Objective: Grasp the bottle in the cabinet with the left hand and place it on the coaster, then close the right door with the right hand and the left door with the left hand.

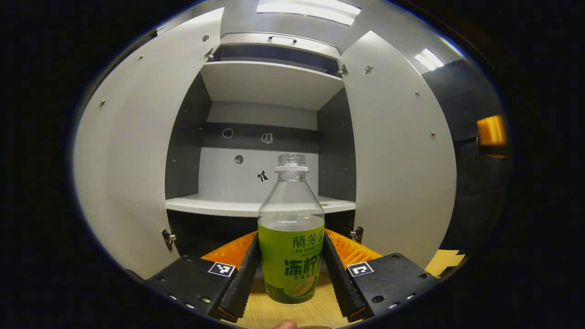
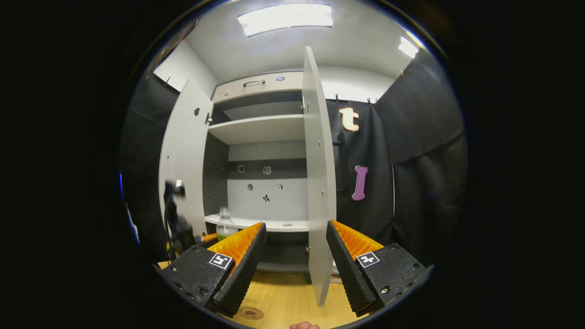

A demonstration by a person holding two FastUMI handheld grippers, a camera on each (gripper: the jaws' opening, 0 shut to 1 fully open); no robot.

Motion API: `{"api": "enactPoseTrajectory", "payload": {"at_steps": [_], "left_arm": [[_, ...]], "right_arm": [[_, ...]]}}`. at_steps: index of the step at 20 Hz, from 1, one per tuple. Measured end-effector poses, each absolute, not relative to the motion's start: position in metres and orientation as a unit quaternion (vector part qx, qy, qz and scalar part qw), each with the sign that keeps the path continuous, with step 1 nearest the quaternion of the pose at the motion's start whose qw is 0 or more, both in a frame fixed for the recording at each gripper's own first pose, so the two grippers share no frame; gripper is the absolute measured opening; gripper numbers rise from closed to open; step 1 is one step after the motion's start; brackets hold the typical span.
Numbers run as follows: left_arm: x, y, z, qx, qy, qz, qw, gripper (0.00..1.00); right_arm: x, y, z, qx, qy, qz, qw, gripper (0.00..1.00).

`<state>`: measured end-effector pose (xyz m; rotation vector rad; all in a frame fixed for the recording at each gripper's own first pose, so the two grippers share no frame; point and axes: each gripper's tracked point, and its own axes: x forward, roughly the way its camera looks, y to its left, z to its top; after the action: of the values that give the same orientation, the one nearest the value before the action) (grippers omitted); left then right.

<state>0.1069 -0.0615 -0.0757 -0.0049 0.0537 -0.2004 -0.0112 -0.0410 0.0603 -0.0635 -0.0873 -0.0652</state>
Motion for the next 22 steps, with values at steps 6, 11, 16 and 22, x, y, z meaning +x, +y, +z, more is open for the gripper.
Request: {"api": "enactPoseTrajectory", "payload": {"at_steps": [6,11,16,22], "left_arm": [[0.072,-0.065,-0.149,-0.007,0.050,-0.070,0.996,0.74],[0.053,-0.068,-0.195,-0.010,0.068,-0.059,0.996,0.70],[0.043,-0.073,-0.219,0.017,0.072,-0.062,0.995,0.73],[0.034,-0.076,-0.229,0.018,0.076,-0.066,0.995,0.74]], "right_arm": [[-0.012,-0.038,0.061,-0.045,-0.036,-0.030,0.998,0.81],[-0.008,-0.031,0.050,-0.063,-0.011,-0.020,0.998,0.81],[-0.003,-0.026,0.043,-0.054,0.002,-0.014,0.998,0.81],[0.001,-0.026,0.038,-0.060,0.011,-0.013,0.998,0.81]]}}
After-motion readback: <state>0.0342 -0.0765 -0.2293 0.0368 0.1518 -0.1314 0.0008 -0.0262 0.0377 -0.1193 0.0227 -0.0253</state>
